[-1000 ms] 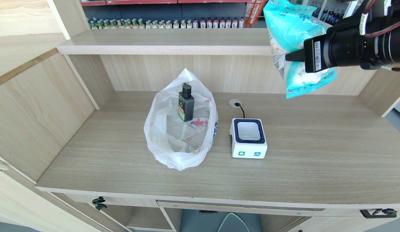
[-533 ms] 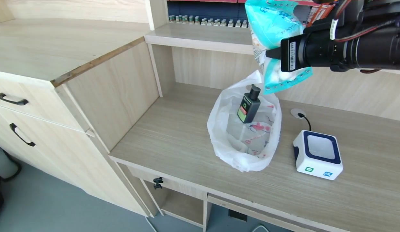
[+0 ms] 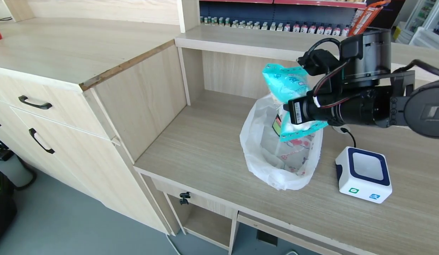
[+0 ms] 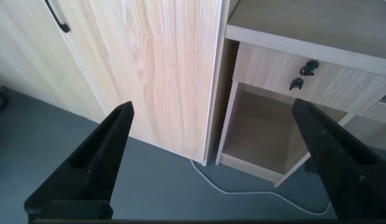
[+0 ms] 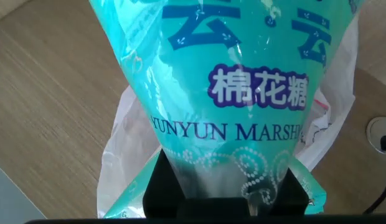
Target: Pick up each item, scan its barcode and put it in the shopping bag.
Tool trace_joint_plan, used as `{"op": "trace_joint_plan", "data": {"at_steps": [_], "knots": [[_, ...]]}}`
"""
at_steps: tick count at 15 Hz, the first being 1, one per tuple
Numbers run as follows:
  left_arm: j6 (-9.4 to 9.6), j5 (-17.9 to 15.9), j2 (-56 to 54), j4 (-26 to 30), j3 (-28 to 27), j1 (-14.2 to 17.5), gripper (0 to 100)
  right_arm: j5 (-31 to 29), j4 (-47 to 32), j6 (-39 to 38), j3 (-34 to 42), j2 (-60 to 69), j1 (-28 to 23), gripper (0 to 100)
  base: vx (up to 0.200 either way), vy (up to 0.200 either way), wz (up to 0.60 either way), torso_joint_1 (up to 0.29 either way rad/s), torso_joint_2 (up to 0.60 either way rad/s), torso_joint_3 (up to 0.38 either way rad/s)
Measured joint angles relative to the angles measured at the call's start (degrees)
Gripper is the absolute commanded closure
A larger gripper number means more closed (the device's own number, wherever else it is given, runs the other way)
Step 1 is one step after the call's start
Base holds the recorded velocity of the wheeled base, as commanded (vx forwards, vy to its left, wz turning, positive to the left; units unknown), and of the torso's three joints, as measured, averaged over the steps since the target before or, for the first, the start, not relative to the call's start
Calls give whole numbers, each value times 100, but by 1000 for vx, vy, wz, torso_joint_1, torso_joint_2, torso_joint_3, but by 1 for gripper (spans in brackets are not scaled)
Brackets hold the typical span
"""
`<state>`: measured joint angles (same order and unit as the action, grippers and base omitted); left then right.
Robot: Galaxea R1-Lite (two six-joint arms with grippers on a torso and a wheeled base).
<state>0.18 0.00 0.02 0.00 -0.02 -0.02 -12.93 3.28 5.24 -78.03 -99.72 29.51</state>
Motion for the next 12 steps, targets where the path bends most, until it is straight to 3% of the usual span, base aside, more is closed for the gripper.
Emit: {"op": "trace_joint_plan", "data": {"at_steps": [12], "knots": [[-2, 0, 0, 0, 2, 2, 0, 10, 1057, -350, 767, -700, -138, 100, 0, 0, 0, 0, 0, 0]]}}
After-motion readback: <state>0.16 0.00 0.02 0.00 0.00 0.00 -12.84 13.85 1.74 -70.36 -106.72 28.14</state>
